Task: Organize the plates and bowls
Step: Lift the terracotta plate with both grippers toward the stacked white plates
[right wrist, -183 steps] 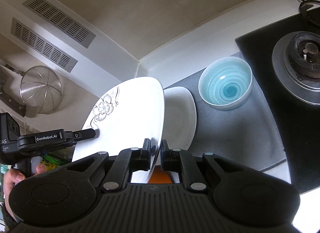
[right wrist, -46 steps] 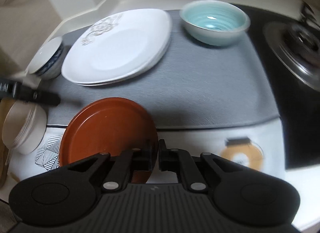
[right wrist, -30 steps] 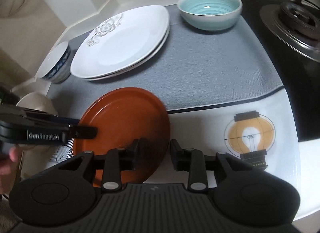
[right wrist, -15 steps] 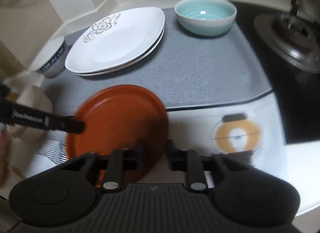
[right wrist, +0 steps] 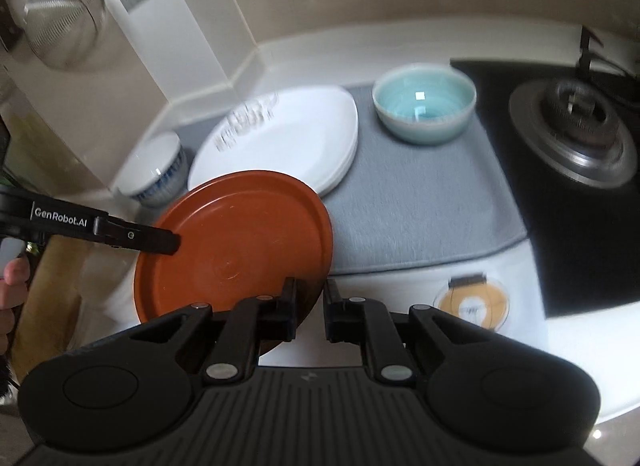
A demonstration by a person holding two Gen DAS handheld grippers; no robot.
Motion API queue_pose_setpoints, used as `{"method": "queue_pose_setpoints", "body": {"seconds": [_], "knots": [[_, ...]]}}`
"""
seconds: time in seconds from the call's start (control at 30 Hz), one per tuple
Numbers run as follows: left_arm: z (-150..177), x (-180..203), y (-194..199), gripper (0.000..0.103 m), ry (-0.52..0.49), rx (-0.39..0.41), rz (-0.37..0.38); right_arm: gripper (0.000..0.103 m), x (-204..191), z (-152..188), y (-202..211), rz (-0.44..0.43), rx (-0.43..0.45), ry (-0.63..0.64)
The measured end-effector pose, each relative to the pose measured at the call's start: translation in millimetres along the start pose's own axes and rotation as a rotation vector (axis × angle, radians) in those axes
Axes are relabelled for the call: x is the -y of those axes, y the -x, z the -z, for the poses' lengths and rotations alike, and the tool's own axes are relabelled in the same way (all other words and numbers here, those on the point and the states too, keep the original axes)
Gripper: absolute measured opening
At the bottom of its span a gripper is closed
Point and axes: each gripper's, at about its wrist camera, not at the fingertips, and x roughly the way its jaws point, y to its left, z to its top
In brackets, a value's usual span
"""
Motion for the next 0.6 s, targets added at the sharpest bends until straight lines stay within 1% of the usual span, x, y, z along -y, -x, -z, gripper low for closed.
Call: {"method": "queue_pose_setpoints", "body": {"seconds": [0.2, 0.3, 0.37, 0.43, 0.5, 0.53, 0.6], "knots": [[-15, 3, 36, 0.012, -0.001, 0.093, 0.013, 0.014, -24, -31, 26, -0.021, 0.074, 0.026], [-27, 1, 51, 0.012, 0.045, 0.114, 0.061, 0.014, -33, -45, 34, -0.007, 0.095, 0.035], [-35, -2, 66, 0.012, 0.062, 0.146, 0.079, 0.014, -36, -55, 37, -0.011, 0.116, 0.036], [-43, -2, 79, 0.012, 0.060, 0.192, 0.073, 0.014, -39, -64, 39, -0.040, 0.141, 0.023], [-51, 1, 87, 0.012, 0.037, 0.234, 0.051, 0.014, -43, -72, 37, -0.059, 0.161, 0.022], [-55, 2, 87, 0.012, 0.020, 0.249, 0.034, 0.014, -44, -77, 35, -0.060, 0.168, 0.028], [-63, 4, 79, 0.012, -0.006, 0.261, -0.025, 0.014, -48, -85, 25, -0.055, 0.174, 0.044]]}}
